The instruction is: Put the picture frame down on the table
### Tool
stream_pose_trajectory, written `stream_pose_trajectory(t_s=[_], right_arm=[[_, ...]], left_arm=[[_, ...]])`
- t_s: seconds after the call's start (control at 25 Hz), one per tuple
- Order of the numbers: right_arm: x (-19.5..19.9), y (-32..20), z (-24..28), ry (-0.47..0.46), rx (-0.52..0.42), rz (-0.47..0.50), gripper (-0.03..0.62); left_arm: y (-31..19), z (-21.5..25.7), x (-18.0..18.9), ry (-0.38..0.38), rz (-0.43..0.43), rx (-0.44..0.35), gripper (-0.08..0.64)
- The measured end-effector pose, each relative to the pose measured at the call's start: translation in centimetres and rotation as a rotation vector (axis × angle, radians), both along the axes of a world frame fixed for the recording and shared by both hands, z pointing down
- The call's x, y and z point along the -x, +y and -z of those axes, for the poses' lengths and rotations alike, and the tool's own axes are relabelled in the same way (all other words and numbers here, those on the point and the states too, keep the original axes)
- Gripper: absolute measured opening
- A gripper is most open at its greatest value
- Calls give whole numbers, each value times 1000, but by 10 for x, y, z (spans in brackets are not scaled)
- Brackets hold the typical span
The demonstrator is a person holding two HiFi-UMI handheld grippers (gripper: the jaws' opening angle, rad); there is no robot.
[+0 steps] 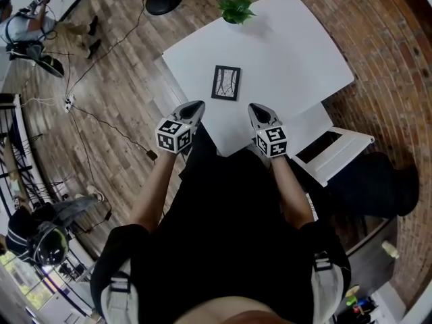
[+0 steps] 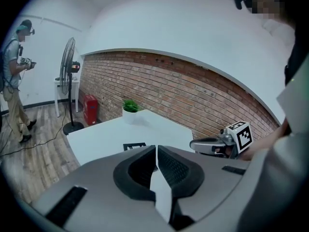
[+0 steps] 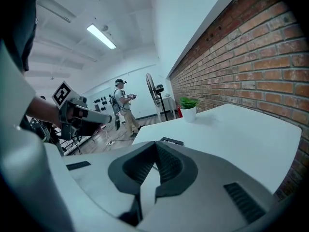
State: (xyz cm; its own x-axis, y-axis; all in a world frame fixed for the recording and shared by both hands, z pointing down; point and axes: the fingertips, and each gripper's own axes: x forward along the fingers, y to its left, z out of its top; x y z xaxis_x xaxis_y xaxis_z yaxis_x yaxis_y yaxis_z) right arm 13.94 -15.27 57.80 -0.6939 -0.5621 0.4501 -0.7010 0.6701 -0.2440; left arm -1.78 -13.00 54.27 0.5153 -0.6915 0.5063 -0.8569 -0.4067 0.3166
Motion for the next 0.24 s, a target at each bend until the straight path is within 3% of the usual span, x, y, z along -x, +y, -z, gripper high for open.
stream_pose_trajectory(t_s=[0.24], right_arm=[[-15, 7, -3, -1, 0, 7, -2]], left_arm=[[11, -4, -8, 4, 49, -5, 29]])
